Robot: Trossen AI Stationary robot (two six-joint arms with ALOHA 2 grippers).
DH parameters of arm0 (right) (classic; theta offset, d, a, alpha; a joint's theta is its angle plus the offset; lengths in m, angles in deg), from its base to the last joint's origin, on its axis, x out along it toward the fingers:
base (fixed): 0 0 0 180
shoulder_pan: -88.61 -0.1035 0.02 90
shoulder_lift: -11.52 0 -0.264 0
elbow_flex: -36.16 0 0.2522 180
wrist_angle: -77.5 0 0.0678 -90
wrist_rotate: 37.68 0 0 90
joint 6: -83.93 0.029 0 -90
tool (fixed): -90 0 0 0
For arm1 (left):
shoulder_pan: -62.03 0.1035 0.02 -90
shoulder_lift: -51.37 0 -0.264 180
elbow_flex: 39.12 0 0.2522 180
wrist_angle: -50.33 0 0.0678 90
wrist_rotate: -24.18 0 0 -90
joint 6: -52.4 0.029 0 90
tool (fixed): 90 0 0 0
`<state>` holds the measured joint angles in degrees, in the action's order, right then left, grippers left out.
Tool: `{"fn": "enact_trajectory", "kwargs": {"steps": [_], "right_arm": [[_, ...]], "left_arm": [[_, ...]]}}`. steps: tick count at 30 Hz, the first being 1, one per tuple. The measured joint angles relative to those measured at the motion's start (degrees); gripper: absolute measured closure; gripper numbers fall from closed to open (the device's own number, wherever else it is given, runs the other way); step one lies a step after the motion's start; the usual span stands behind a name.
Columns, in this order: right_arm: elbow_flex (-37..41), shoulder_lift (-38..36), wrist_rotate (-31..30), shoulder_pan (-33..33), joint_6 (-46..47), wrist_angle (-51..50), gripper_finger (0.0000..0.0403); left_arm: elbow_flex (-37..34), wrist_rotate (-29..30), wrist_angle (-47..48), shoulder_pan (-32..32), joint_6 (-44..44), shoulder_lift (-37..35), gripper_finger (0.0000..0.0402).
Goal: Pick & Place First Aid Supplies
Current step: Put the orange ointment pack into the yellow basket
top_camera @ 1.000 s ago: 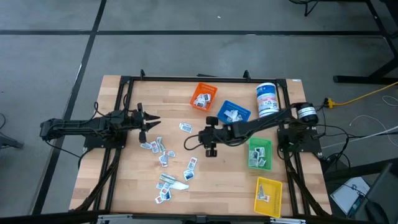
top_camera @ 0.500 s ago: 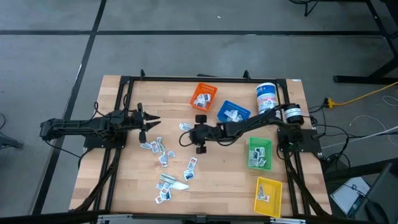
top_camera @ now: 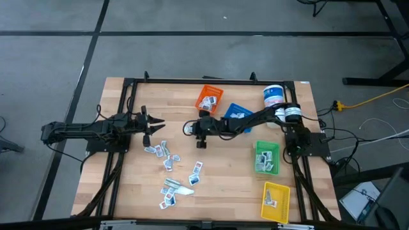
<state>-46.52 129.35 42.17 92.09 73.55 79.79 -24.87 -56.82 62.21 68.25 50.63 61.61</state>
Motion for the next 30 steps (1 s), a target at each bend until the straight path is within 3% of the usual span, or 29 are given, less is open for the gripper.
{"fn": "enact_trajectory", "kwargs": {"steps": [8,19,30], "right_arm": [[-2.17,3.75,7.22,2.62,9.04,-0.1,0.0265],[-4.0,6.09,9.67,2.58,12.82,-3.03,0.0272],[-3.93,6.04,9.77,1.01,9.92,-3.34,0.0385]], "left_arm": [[-0.01,-0.04,-0.01,0.0,0.0,0.0,0.0309],[0.0,0.04,-0.02,0.0,0.01,-0.02,0.0309],[-0.02,0.05,0.0,0.0,0.01,-0.01,0.031]]}}
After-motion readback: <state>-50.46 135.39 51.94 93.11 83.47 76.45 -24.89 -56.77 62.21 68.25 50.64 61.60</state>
